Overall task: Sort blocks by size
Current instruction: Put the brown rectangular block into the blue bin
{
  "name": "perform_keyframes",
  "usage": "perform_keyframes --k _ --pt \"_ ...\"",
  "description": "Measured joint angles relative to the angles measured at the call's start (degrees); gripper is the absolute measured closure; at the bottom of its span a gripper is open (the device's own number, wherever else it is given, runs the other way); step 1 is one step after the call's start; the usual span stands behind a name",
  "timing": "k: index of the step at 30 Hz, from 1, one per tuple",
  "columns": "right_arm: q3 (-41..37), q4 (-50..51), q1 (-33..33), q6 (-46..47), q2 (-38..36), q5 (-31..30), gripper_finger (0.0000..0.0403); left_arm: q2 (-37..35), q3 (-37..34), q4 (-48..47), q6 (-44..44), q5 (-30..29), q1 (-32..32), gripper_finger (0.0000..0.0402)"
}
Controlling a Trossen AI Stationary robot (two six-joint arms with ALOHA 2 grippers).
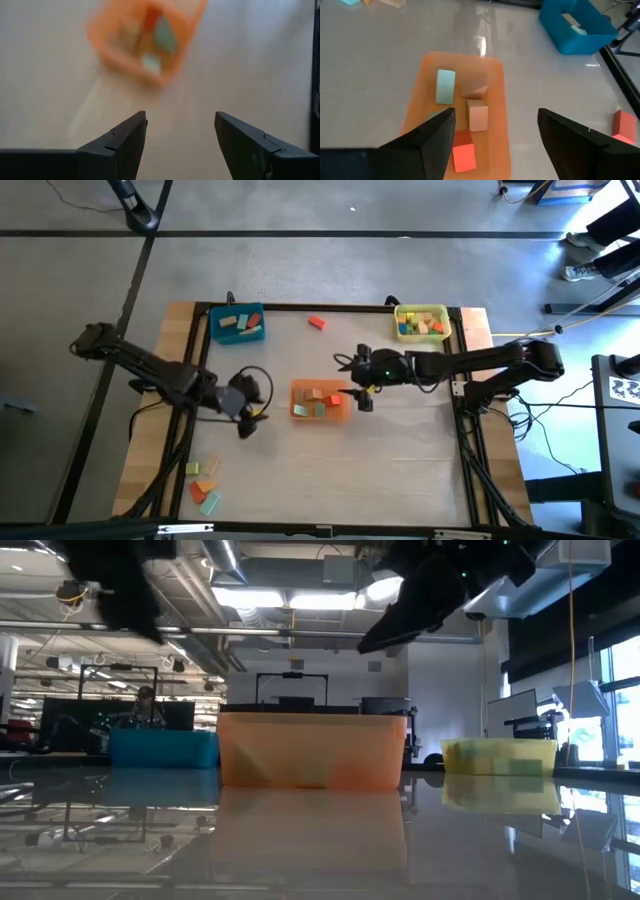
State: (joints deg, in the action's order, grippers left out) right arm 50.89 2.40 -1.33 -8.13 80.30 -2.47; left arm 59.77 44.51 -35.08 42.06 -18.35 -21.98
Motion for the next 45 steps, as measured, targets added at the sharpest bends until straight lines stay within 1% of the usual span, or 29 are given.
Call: perform_keyframes --k 4,10,14,20,25,29,37,45 --pt "0.0 -2.0 -0.2 0.1 2.6 -0.1 0.0125 0.0 0.0 -6.6 15.0 3.2 -6.4 0.0179" --pt "0.0 -5.8 -0.2 -0.1 6.4 -0.1 0.0125 1.2 0.0 -11.2 33.6 9.7 -13.8 0.0179" --pt "0.0 -6.8 -0.2 -0.2 8.1 -0.1 0.0125 4.8 0.0 -13.0 43.8 15.2 -17.5 0.0179" --pt "0.0 -7.1 -0.2 -1.2 9.2 -0.1 0.0125 11.7 0.0 -12.6 55.1 26.0 -21.0 0.0179" --pt "0.0 -7.1 -0.2 -1.5 9.2 -0.1 0.0125 16.2 0.0 -12.2 61.0 29.1 -23.2 0.0179" --pt "0.0 -7.1 -0.2 -1.6 9.2 0.1 0.0125 18.7 0.0 -12.1 63.0 30.4 -24.0 0.0179" --pt "0.0 -7.1 -0.2 -1.6 9.2 0.1 0.0125 24.4 0.0 -12.3 61.5 30.4 -23.9 0.0179" --pt "0.0 -7.0 -0.2 -1.4 9.2 0.1 0.0125 28.5 -0.1 -10.6 60.7 30.4 -23.9 0.0179"
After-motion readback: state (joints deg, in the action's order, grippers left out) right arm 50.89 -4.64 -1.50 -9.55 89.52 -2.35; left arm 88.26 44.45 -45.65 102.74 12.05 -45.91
